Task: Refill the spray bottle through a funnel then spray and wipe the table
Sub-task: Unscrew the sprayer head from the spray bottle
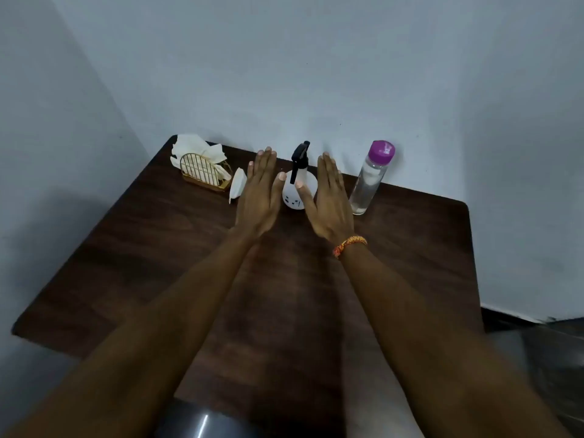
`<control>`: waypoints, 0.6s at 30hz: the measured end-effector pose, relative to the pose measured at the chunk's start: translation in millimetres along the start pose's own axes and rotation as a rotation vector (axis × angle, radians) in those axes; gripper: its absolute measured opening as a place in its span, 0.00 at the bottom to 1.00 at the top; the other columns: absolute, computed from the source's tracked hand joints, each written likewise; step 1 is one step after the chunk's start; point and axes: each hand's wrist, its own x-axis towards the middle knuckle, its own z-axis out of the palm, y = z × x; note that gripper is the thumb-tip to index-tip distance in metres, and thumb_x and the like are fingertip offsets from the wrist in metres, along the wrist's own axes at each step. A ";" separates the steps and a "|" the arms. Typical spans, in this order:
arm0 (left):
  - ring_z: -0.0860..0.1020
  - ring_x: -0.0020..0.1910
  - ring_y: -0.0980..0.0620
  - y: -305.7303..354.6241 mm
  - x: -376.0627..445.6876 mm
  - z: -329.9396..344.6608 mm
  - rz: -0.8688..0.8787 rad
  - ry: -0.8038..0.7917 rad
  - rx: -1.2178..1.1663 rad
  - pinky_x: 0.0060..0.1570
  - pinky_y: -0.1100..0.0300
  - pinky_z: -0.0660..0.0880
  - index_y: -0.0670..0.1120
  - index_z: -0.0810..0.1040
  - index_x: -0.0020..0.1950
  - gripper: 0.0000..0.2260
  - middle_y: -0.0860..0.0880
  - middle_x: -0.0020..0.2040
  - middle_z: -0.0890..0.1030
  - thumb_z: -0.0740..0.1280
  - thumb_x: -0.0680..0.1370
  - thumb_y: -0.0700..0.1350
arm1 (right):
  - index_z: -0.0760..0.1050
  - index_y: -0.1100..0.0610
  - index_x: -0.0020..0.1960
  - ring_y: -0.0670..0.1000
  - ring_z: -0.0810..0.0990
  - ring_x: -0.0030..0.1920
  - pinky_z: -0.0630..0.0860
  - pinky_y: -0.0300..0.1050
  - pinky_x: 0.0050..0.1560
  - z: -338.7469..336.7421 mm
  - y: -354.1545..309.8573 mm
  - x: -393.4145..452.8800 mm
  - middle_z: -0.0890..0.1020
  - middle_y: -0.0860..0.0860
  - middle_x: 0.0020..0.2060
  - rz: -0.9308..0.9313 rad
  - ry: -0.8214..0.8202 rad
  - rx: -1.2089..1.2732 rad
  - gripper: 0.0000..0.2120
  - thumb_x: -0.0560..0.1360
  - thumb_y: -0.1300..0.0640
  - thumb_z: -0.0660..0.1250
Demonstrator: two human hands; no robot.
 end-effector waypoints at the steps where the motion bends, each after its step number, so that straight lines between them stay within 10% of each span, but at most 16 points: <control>1: 0.51 0.85 0.51 -3.6 -4.1 7.6 0.012 0.022 -0.042 0.84 0.45 0.50 0.42 0.59 0.85 0.24 0.46 0.85 0.59 0.53 0.90 0.49 | 0.47 0.59 0.87 0.50 0.47 0.87 0.46 0.50 0.87 7.6 4.9 -3.9 0.51 0.53 0.87 0.000 0.019 0.013 0.38 0.87 0.37 0.55; 14: 0.60 0.83 0.52 -27.4 -10.3 75.9 0.102 0.088 -0.296 0.79 0.43 0.64 0.48 0.57 0.85 0.27 0.50 0.84 0.63 0.57 0.88 0.53 | 0.47 0.58 0.87 0.46 0.46 0.86 0.54 0.55 0.86 77.5 58.8 0.2 0.49 0.51 0.87 -0.156 0.061 0.107 0.38 0.86 0.50 0.63; 18: 0.77 0.71 0.53 -34.4 -9.1 93.5 0.129 0.148 -0.298 0.67 0.51 0.77 0.48 0.58 0.85 0.28 0.47 0.76 0.75 0.59 0.87 0.56 | 0.47 0.57 0.87 0.46 0.48 0.86 0.54 0.52 0.86 85.0 63.7 5.5 0.50 0.49 0.87 -0.160 0.095 0.162 0.37 0.86 0.50 0.63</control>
